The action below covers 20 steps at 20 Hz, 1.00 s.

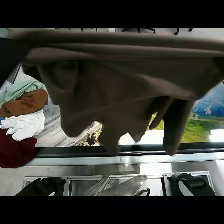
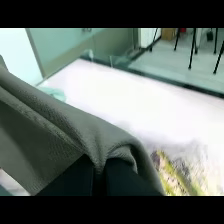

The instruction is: Fold the shirts.

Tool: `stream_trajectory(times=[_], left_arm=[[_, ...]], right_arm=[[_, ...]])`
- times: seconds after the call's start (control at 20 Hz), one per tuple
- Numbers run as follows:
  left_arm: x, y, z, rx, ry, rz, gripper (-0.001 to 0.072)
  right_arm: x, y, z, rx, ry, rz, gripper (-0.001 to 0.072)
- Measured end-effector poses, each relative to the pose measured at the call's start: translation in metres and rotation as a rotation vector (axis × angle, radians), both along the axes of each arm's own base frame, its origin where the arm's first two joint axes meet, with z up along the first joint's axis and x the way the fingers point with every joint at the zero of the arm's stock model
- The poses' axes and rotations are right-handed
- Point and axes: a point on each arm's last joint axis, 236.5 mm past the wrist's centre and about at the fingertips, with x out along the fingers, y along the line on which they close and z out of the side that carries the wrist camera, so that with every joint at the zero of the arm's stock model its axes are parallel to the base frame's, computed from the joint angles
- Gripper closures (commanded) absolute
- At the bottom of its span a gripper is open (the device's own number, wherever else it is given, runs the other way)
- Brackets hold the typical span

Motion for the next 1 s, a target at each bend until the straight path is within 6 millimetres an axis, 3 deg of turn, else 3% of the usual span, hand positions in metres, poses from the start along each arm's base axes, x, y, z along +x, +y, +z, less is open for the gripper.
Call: stream_trajectory(times=[0.1, 0.15, 0.25, 0.45, 0.55, 0.6, 0.65, 0.7, 0.85, 1.0], left_arm=[[0.037, -0.003, -0.045, 0.108, 0.108, 0.059, 0.0688], [0.058, -0.008, -0.081, 0.18, 0.189, 0.072, 0.0688], [0.093, -0.023, -0.17, 0.308, 0.388, 0.039, 0.0688], [0.135, -0.034, -0.356, 0.382, 0.787, -0.058, 0.0687], [0.154, -0.027, -0.421, 0.342, 0.915, -0.057, 0.0687], [0.162, -0.024, -0.443, 0.316, 0.959, -0.054, 0.068], [0.172, -0.021, -0.46, 0.29, 0.989, -0.047, 0.0389], [0.183, -0.02, -0.471, 0.259, 1.007, -0.043, 0.0006], [0.215, -0.019, -0.477, 0.185, 1.008, -0.031, 0.0011], [0.232, -0.014, -0.458, 0.162, 0.993, -0.044, 0.0012]], right_arm=[[0.031, 0.007, -0.041, -0.006, 0.152, 0.032, 0.0685], [0.049, 0.013, -0.071, -0.013, 0.249, 0.051, 0.0685], [0.084, 0.028, -0.141, -0.018, 0.447, 0.086, 0.0685], [0.147, 0.062, -0.302, -0.002, 0.779, 0.086, 0.0685], [0.17, 0.069, -0.367, 0.007, 0.887, 0.048, 0.0652], [0.178, 0.071, -0.391, 0.008, 0.921, 0.032, 0.0459], [0.186, 0.072, -0.41, 0.011, 0.948, 0.019, 0.0248], [0.195, 0.072, -0.419, 0.014, 0.952, 0.007, 0.0222], [0.217, 0.059, -0.411, 0.036, 0.926, -0.022, 0.0221], [0.212, 0.023, -0.385, 0.045, 0.937, -0.047, 0.0221]])
